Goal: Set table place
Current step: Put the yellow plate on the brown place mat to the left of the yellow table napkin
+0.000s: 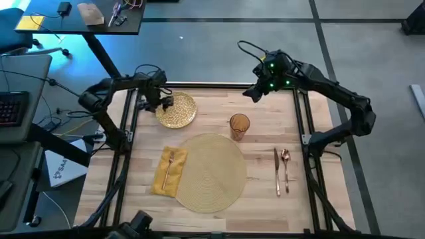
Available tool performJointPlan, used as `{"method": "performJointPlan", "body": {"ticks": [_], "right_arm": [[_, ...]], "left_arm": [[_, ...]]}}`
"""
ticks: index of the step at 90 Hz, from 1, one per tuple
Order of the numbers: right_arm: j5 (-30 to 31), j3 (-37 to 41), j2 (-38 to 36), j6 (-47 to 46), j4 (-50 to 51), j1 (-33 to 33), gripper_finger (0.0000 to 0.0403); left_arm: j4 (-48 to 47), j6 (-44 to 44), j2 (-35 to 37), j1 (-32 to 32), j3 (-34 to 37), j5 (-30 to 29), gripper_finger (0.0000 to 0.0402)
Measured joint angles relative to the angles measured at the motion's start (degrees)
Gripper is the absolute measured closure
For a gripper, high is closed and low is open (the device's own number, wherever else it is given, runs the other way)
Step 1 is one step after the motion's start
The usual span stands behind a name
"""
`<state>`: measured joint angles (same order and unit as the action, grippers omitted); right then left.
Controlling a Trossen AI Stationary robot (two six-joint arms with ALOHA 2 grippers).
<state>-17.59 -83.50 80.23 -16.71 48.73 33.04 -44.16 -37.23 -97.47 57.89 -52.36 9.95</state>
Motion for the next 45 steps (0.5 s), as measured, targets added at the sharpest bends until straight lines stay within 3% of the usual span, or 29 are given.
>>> {"method": "performJointPlan", "body": {"ticks": [17,36,45], "right_arm": [[-0.4,0.0,0.0,5.1,1.5,3.1,0.0249],[-0.4,0.0,0.0,9.1,3.1,6.2,0.0249],[-1.4,0.0,0.0,9.7,3.4,7.4,0.0249]], "left_arm": [[4.9,-4.9,-0.2,-0.7,0.1,1.4,0.0253],[12.0,-4.6,-1.6,-1.0,-0.1,2.3,0.0357],[16.0,-3.6,-2.2,-1.9,0.0,5.1,0.0388]]}}
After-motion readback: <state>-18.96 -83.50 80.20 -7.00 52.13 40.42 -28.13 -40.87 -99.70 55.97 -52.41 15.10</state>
